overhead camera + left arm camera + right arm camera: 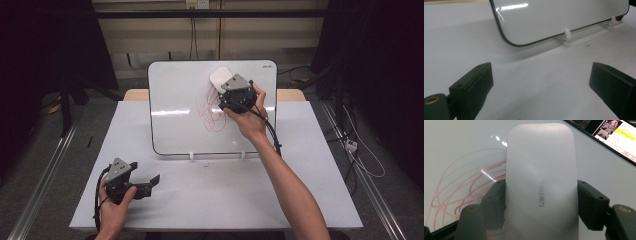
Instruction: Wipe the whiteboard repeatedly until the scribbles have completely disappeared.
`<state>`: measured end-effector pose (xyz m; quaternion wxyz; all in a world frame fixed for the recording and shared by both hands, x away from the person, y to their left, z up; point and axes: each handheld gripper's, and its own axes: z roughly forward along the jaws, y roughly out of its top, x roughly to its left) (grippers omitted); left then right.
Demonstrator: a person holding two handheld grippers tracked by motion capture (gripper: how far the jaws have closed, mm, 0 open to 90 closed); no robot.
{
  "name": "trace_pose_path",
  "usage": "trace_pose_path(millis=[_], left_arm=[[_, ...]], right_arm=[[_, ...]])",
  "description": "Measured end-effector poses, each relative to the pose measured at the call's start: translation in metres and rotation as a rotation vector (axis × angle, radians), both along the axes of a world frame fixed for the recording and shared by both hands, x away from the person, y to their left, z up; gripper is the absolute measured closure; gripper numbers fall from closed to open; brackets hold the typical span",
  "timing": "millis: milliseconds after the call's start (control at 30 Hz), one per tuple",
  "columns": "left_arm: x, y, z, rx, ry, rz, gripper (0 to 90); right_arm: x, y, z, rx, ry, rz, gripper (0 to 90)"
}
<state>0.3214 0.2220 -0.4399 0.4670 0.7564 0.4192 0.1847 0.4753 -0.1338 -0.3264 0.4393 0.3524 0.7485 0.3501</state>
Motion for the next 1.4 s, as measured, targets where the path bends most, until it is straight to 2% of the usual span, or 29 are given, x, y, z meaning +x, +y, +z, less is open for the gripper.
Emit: trace_pose_path(millis=[367, 767, 1167, 1333, 1400], left_arm=[[0.0, 0.001, 0.0, 0.002, 0.002, -0.001, 5.3], [0.0, 0.003, -0.001, 0.003, 0.005, 0.011, 5.3], [0.0, 0.001, 0.0, 0.007, 0.003, 0.009, 5.3], [0.001, 0.001, -0.001, 0.005, 0.006, 0.006, 5.3], [0.001, 0.0, -0.002, 0.008, 0.012, 0.007, 5.3]], right_arm=[[0.0, 0.001, -0.001, -0.004, -0.006, -0.004, 31.4], [-0.004, 0.007, -0.008, -0.019, 0.009, 0.003, 31.5], [-0.022, 0.02, -0.029, -0.036, 0.017, 0.041, 31.4], [-0.037, 0.03, -0.045, -0.076, 0.02, 0.081, 31.5], [-0.039, 0.03, -0.047, -0.076, 0.01, 0.082, 31.5]])
